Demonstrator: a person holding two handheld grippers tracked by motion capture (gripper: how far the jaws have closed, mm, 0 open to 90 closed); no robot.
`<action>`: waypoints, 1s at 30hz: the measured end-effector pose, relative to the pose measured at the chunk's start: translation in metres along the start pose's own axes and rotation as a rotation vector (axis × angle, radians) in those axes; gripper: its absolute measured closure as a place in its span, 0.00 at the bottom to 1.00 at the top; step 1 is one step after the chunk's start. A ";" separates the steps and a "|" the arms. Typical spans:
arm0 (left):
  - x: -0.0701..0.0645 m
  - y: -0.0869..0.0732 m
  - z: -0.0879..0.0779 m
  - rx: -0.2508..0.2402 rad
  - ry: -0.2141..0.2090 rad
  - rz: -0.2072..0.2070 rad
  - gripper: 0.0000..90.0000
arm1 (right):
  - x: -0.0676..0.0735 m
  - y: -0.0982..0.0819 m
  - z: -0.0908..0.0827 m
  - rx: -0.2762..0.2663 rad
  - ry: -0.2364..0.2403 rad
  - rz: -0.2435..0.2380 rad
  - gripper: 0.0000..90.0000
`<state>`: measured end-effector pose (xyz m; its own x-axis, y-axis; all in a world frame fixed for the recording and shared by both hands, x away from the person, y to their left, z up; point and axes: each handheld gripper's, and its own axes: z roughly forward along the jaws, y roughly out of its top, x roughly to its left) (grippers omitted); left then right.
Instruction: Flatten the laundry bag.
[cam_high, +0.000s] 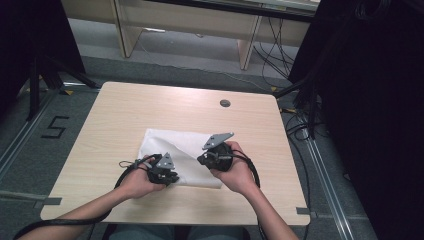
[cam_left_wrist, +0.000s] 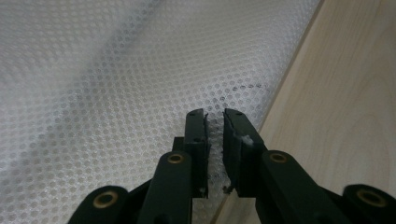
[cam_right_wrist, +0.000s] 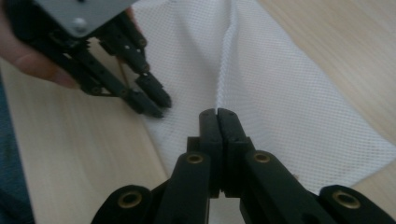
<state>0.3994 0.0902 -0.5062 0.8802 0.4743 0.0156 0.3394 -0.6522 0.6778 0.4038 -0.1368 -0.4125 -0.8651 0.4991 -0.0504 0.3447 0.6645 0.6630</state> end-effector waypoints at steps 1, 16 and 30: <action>0.000 0.000 0.000 -0.001 0.001 -0.001 0.88 | 0.003 -0.001 -0.002 0.014 0.015 0.021 1.00; -0.006 0.002 -0.018 -0.017 -0.020 -0.036 0.87 | 0.015 -0.016 0.000 0.015 0.036 0.034 1.00; -0.007 -0.002 -0.007 0.059 -0.049 0.012 0.97 | 0.018 -0.013 -0.005 0.006 0.047 -0.023 1.00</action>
<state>0.3903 0.0922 -0.5027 0.8991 0.4376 -0.0130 0.3462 -0.6925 0.6329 0.3815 -0.1391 -0.4189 -0.8888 0.4572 -0.0308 0.3266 0.6792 0.6573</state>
